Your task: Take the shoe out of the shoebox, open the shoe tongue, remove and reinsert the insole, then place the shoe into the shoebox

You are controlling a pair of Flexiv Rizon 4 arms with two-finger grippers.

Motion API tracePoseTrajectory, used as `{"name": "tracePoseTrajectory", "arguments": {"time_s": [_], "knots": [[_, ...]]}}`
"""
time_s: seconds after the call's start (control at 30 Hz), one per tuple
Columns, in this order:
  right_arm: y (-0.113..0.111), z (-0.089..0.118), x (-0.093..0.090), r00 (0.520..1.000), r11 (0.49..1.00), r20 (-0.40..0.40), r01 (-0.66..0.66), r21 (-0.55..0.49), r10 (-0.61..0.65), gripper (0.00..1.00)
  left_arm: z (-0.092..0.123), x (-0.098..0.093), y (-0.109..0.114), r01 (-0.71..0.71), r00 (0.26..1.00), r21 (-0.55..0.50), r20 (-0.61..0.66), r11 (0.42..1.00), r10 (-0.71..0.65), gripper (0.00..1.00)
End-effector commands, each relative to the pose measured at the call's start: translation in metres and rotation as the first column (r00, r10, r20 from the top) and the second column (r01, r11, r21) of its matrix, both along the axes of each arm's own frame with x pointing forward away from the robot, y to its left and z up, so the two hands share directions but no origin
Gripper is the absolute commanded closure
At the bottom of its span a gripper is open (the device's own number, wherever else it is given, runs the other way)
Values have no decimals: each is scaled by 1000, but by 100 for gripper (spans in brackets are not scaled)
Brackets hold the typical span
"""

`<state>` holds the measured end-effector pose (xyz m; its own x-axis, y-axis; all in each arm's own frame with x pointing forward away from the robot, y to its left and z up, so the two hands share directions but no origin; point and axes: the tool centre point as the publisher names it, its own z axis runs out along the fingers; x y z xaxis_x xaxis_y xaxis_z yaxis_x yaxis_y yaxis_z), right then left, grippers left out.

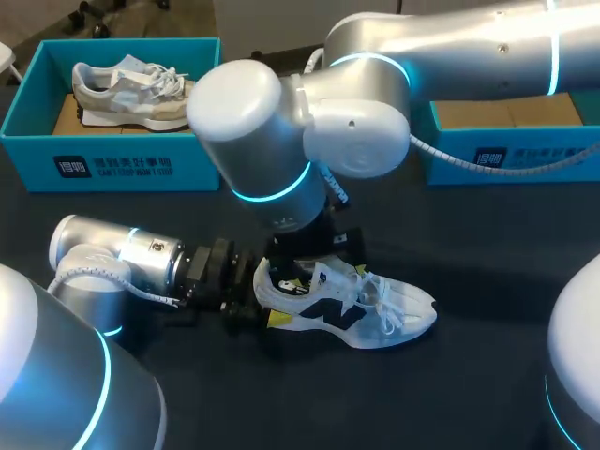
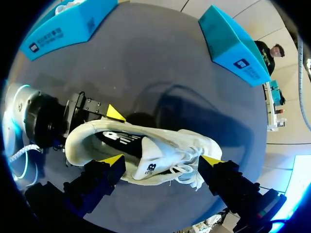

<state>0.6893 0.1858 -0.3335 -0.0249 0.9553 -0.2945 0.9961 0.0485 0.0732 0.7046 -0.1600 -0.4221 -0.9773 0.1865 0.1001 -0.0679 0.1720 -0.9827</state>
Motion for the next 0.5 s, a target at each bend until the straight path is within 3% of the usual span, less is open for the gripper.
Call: {"name": "tracePoseTrajectory", "arguments": {"time_s": [0.03,0.5], "knots": [[6,-8,-9,954,953,148,278,-121,-260,0,-3,1,-2,0,1000,0,0,1000,0,100],[-18,-20,-6,929,934,182,343,-96,-323,0,-3,1,-2,0,1000,0,0,1000,0,100]]}}
